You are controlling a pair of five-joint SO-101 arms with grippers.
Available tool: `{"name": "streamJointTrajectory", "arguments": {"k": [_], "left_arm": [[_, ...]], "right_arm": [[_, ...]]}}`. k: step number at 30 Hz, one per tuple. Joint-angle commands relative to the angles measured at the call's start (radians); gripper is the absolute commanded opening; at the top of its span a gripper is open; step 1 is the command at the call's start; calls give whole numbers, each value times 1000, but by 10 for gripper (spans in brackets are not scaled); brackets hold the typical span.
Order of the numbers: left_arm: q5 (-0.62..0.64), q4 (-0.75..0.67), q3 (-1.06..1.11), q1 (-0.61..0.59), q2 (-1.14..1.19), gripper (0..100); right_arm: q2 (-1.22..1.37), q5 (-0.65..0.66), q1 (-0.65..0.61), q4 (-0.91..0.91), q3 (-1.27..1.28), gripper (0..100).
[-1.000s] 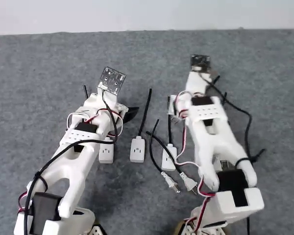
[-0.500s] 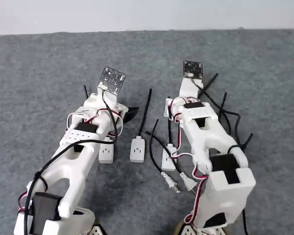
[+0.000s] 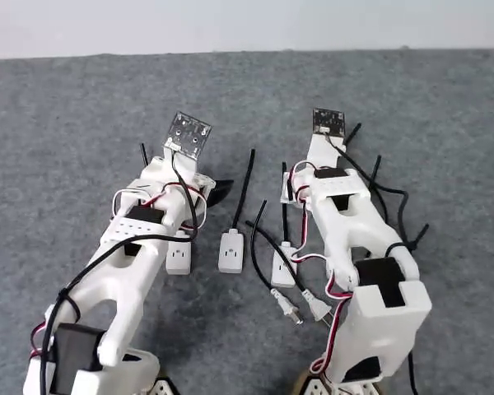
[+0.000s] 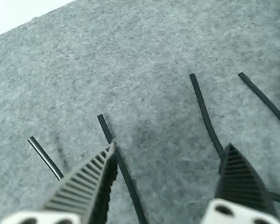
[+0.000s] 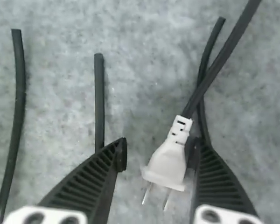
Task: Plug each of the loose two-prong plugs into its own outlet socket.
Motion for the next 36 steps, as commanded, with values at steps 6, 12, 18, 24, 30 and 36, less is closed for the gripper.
{"name": "streamJointTrajectory", "arguments": {"k": [6, 12, 18, 24, 30, 36], "left_arm": [[-11, 2, -48, 0, -5, 334], [-11, 2, -48, 0, -6, 334], [-11, 3, -48, 0, -9, 334], [-11, 3, -48, 0, -12, 334], [-11, 2, -48, 0, -6, 334], [-63, 0, -47, 2, -5, 334]], "right_arm": [[1, -2, 70, 119, -3, 189], [-1, 95, 70, 160, -3, 122], [-4, 227, 67, 166, -15, 65], [-4, 192, 94, 242, -68, 6], [-7, 164, 170, 344, -153, 9], [-12, 170, 206, 466, -261, 9]]}}
